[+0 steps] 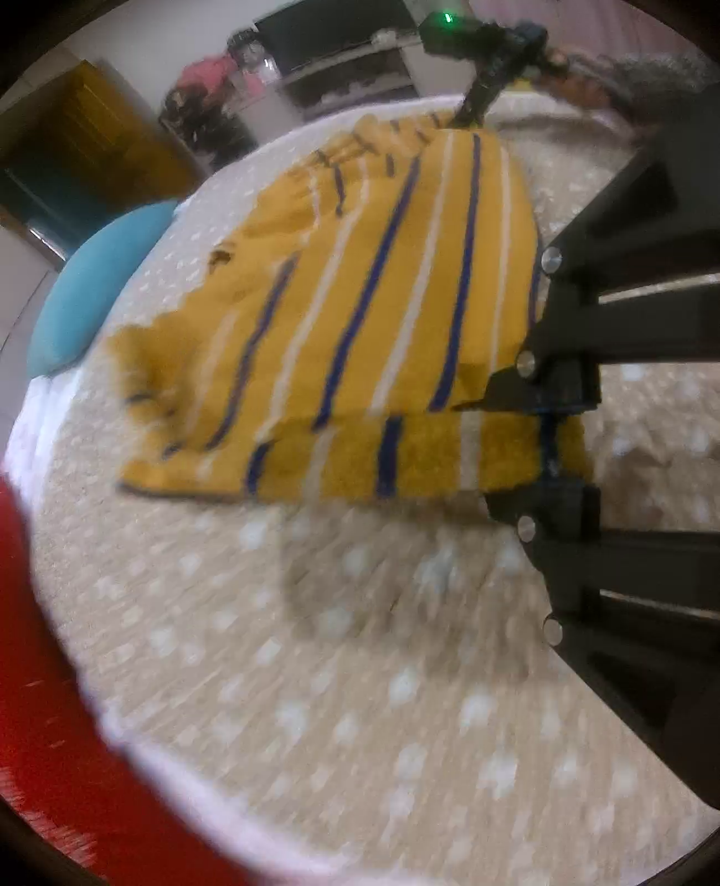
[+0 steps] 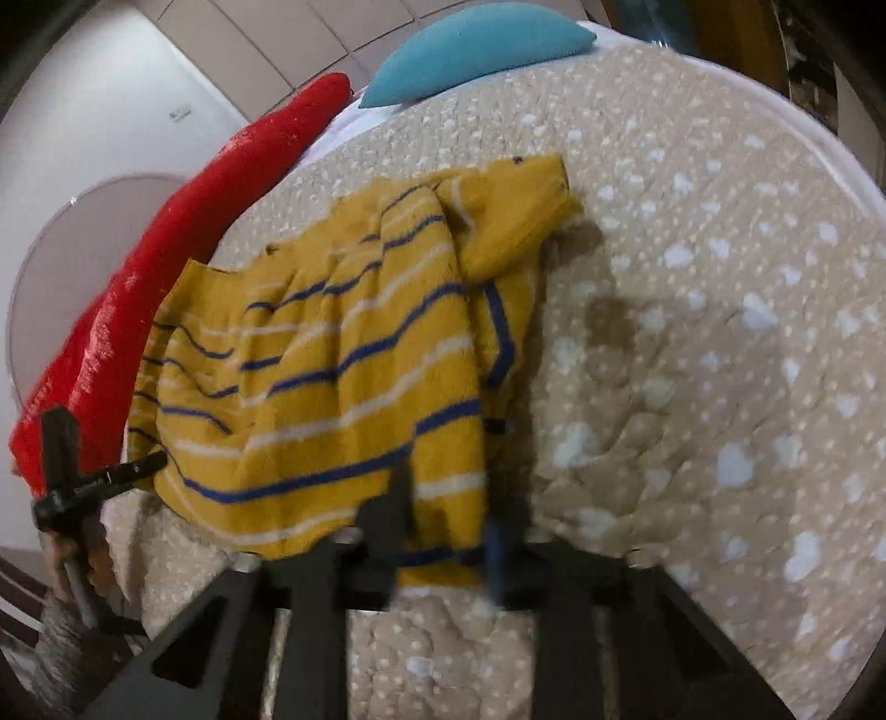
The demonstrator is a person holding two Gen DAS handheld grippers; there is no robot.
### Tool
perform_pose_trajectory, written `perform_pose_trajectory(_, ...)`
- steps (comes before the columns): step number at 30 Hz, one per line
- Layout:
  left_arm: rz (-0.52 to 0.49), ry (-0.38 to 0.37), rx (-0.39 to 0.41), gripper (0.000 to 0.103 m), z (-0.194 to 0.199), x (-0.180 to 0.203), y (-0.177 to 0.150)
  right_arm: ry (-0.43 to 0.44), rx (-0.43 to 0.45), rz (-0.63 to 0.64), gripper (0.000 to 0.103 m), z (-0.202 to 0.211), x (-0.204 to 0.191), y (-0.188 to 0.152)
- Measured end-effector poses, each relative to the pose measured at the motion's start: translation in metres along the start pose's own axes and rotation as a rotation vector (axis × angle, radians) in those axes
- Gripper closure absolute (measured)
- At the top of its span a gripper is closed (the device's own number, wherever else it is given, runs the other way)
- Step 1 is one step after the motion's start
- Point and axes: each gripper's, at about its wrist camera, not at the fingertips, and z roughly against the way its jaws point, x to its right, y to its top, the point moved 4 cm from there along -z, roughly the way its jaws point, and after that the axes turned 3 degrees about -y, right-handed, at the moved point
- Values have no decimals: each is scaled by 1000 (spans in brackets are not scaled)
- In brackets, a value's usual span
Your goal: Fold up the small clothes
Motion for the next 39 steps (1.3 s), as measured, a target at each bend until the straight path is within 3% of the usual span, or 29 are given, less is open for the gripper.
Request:
perform_pose_trajectory(1, -36, 57, 24, 90, 12, 1, 4, -4, 12, -21, 91, 9, 7, 5)
perform_pose_trajectory(3, -70, 150, 49, 88, 25, -1, 9, -91, 49, -16, 95, 25, 22, 12)
perform_pose_trajectory(5, -46, 171, 57, 82, 28, -8, 4, -203, 52, -7, 93, 31, 36, 12)
perform_pose_trajectory(6, -30, 175, 66, 71, 28, -12, -1, -231, 48, -13, 92, 33, 42, 9)
perform_pose_trajectory(8, -21, 171, 107, 62, 31, -13, -18, -211, 65, -33, 92, 41, 44, 4)
perform_pose_trajectory(10, -17, 156, 135, 44, 30, -13, -32, -202, 110, -19, 92, 53, 35, 1)
perform_pose_trajectory(16, 66, 200, 257, 25, 15, -43, -55, -133, 146, 135, 92, 50, -46, 5)
perform_pose_trajectory(19, 37, 190, 319, 18, 10, -45, -61, -66, 133, 207, 88, 22, -104, 9)
perform_pose_trajectory(20, 25, 192, 332, 17, 9, -44, -62, -57, 123, 226, 74, 9, -123, 10)
perform_pose_trajectory(22, 27, 176, 354, 17, 9, -44, -65, -47, 99, 269, 67, -15, -157, 14)
perform_pose_trajectory(25, 67, 89, 391, 17, 14, -51, -67, -77, 60, 374, 68, -63, -213, 26)
perform_pose_trajectory(29, 107, -7, 436, 17, 19, -60, -68, -166, 62, 514, 77, -126, -279, 53)
perform_pose_trajectory(32, 114, -37, 454, 17, 20, -61, -69, -217, 40, 556, 77, -167, -305, 72)
perform_pose_trajectory(35, 117, -54, 462, 17, 20, -62, -69, -284, -35, 602, 77, -216, -327, 83)
perform_pose_trajectory(39, 121, -75, 471, 17, 23, -65, -74, -369, -79, 663, 81, -256, -336, 86)
